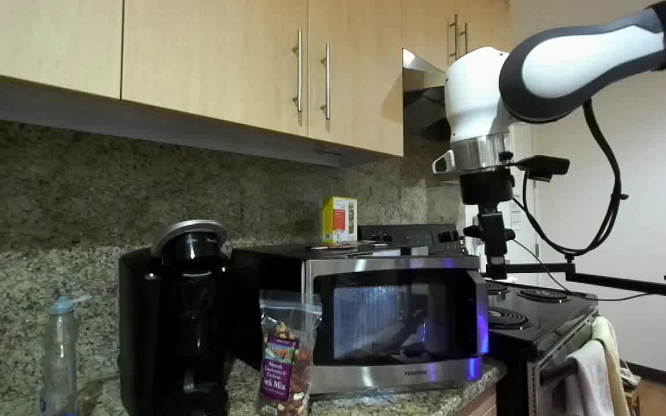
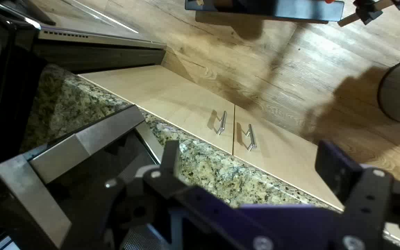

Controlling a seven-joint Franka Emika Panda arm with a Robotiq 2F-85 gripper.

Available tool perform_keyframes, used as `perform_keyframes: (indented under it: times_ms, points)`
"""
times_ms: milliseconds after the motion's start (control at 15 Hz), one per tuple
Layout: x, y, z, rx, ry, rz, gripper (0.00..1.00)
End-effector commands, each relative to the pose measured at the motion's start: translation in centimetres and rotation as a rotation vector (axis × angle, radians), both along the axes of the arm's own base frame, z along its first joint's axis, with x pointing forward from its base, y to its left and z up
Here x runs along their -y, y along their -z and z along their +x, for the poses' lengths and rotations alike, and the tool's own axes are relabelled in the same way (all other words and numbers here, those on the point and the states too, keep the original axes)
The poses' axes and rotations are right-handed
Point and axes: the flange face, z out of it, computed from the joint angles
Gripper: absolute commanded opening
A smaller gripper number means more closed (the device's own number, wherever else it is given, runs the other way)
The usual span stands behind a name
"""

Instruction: Pick up the packet on the countertop

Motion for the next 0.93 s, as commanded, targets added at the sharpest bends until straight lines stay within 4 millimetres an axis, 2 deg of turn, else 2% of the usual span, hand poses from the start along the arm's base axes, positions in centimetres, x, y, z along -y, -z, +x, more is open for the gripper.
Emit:
perform_keyframes:
  times_ms: [0, 200, 400, 600, 867]
  points:
    - [0.0, -0.1, 0.0, -0.001, 0.000, 0.000, 1.00]
    - [0.0, -0.1, 0.0, -0.001, 0.000, 0.000, 1.00]
    - [-0.4, -1.2, 1.5, -0.013, 0.007, -0.017, 1.00]
    - [-1.6, -3.4, 3.4, -0.001, -0.004, -0.031, 1.00]
    - [-4.5, -5.5, 7.0, -0.012, -0.022, -0.004, 1.00]
